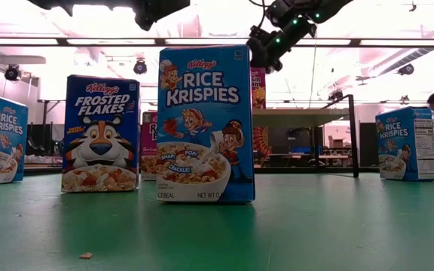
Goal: Stack cereal on shelf
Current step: Put the right pink cereal box on the shelf aligned with the other pink cereal box
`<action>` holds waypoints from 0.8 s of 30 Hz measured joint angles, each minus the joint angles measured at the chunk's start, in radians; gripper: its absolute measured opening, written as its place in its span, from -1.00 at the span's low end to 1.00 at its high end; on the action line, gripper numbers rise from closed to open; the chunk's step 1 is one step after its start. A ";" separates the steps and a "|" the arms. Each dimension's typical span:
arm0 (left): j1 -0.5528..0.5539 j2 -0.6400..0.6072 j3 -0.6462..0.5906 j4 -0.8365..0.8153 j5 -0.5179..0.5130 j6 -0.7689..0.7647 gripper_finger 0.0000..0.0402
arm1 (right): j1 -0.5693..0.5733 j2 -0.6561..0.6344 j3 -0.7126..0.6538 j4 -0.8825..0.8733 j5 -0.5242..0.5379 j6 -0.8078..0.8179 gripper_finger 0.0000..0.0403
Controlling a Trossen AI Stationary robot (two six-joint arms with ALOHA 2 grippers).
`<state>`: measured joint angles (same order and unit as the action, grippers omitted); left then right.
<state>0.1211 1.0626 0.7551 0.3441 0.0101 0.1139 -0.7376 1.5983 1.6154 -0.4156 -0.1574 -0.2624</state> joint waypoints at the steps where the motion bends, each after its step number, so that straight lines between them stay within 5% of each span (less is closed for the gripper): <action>1: 0.000 0.000 0.000 0.000 0.000 0.000 0.04 | 0.001 -0.005 0.000 0.001 0.000 0.001 -0.96; 24: 0.000 0.000 0.000 -0.001 0.000 -0.022 0.04 | 0.004 -0.012 0.001 -0.098 0.001 0.002 -0.96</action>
<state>0.1213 1.0626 0.7551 0.3431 0.0105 0.0916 -0.7334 1.5860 1.6159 -0.5139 -0.1562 -0.2602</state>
